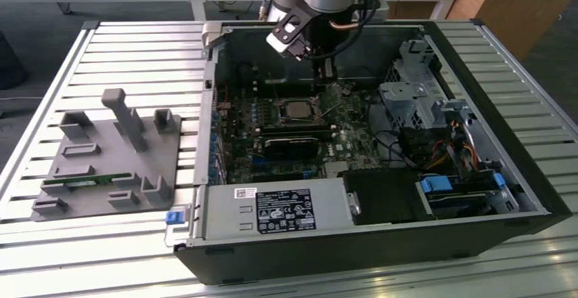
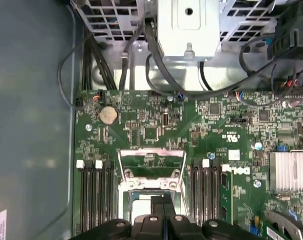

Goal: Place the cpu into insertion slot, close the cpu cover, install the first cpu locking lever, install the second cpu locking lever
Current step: 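Close the cpu cover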

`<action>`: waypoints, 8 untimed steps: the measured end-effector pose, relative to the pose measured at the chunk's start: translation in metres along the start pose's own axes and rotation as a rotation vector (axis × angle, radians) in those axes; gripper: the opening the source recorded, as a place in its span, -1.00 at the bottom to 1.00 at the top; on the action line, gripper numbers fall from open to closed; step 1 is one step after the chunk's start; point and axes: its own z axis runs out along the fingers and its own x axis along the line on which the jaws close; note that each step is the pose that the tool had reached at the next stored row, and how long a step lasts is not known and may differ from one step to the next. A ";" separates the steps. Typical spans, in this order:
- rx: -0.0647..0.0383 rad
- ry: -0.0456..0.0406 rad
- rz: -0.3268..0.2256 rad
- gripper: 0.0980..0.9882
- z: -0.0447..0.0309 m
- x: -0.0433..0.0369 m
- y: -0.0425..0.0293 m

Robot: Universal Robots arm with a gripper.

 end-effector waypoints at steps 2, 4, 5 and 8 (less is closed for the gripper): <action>0.000 0.0003 0.000 -0.98 -0.0005 0.0000 0.0013; 0.000 0.0007 0.000 -0.98 -0.0003 0.0001 0.0049; 0.000 0.0006 0.000 -0.98 -0.0001 0.0002 0.0080; 0.001 0.0002 0.000 -0.98 0.0004 0.0004 0.0178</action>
